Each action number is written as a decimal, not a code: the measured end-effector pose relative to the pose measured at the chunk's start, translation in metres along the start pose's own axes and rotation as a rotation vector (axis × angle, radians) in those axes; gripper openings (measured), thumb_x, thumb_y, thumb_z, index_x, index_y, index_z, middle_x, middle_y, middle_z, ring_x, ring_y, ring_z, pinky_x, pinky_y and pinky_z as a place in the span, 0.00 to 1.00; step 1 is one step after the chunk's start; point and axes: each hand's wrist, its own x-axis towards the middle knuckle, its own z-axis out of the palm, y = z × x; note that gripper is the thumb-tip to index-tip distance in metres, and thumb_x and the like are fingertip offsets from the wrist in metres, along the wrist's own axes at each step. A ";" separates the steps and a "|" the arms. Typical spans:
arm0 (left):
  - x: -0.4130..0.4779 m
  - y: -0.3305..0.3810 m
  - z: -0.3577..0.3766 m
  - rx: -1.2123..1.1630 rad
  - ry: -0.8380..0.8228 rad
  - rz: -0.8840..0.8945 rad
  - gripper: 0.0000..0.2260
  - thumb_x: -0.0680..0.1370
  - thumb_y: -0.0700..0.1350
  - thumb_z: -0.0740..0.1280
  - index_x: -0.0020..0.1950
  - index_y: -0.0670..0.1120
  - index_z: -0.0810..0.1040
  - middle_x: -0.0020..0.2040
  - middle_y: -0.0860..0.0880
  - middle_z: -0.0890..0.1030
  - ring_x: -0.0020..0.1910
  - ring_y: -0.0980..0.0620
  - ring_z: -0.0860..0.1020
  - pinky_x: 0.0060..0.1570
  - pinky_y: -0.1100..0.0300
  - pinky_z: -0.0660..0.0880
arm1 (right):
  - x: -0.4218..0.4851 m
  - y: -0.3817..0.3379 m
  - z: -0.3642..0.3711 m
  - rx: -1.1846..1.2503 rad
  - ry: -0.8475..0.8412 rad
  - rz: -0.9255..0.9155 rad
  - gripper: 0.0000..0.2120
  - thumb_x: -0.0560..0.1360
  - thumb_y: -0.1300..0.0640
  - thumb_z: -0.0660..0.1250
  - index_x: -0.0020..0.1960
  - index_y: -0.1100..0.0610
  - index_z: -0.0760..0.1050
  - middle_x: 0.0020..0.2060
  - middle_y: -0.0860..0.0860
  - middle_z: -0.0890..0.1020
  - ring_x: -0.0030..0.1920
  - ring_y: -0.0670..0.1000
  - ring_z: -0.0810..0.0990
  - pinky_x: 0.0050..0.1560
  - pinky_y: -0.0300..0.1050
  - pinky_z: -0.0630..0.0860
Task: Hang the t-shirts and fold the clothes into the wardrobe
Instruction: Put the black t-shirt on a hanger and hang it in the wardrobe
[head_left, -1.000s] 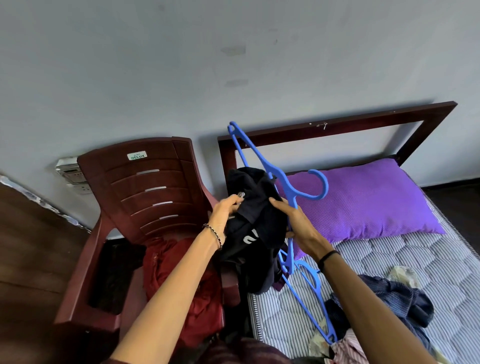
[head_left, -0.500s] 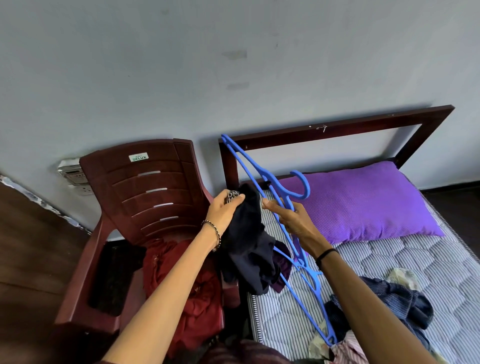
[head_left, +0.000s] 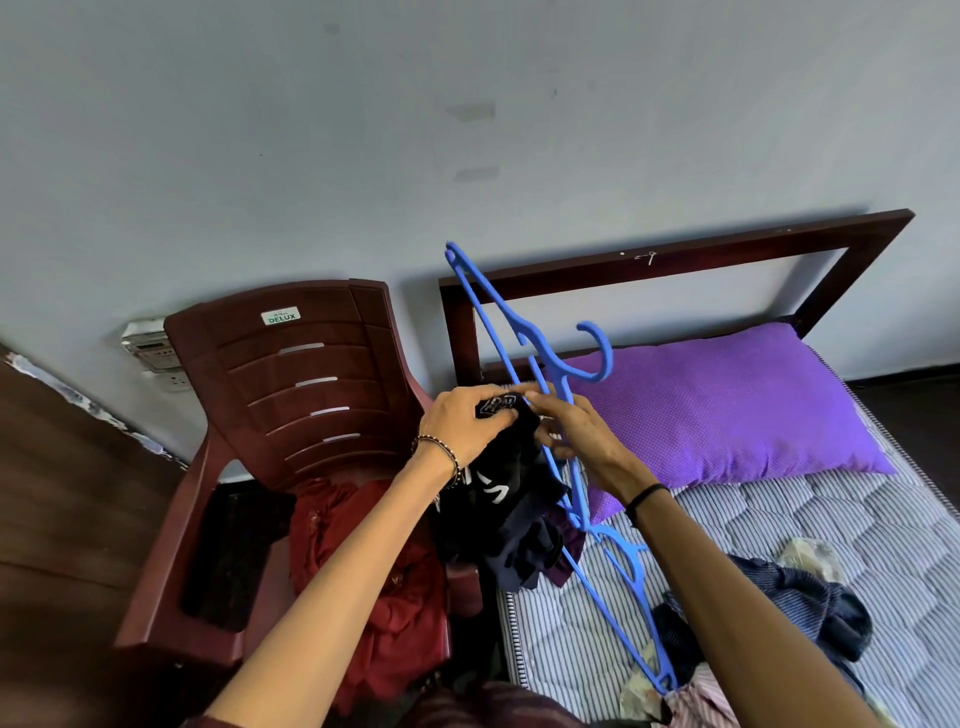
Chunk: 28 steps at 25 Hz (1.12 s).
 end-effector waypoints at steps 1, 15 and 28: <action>0.002 -0.006 0.001 -0.052 0.014 0.020 0.11 0.72 0.59 0.73 0.53 0.59 0.83 0.46 0.56 0.85 0.49 0.54 0.82 0.47 0.56 0.78 | 0.000 0.001 -0.002 -0.027 -0.005 0.000 0.15 0.83 0.48 0.65 0.53 0.60 0.81 0.36 0.51 0.75 0.31 0.47 0.70 0.33 0.42 0.64; 0.003 -0.040 -0.006 -0.445 -0.086 -0.517 0.10 0.77 0.33 0.67 0.40 0.47 0.80 0.43 0.41 0.83 0.39 0.46 0.82 0.44 0.50 0.83 | -0.011 0.017 -0.027 -0.075 0.156 -0.086 0.23 0.82 0.45 0.66 0.35 0.49 0.58 0.30 0.47 0.58 0.31 0.47 0.56 0.30 0.39 0.57; -0.019 0.000 -0.013 -1.261 -0.297 -0.576 0.05 0.73 0.41 0.68 0.42 0.42 0.83 0.40 0.47 0.83 0.38 0.49 0.81 0.41 0.59 0.79 | -0.015 0.038 -0.035 -0.238 0.371 -0.049 0.23 0.82 0.43 0.66 0.34 0.50 0.60 0.24 0.41 0.62 0.27 0.43 0.59 0.32 0.43 0.58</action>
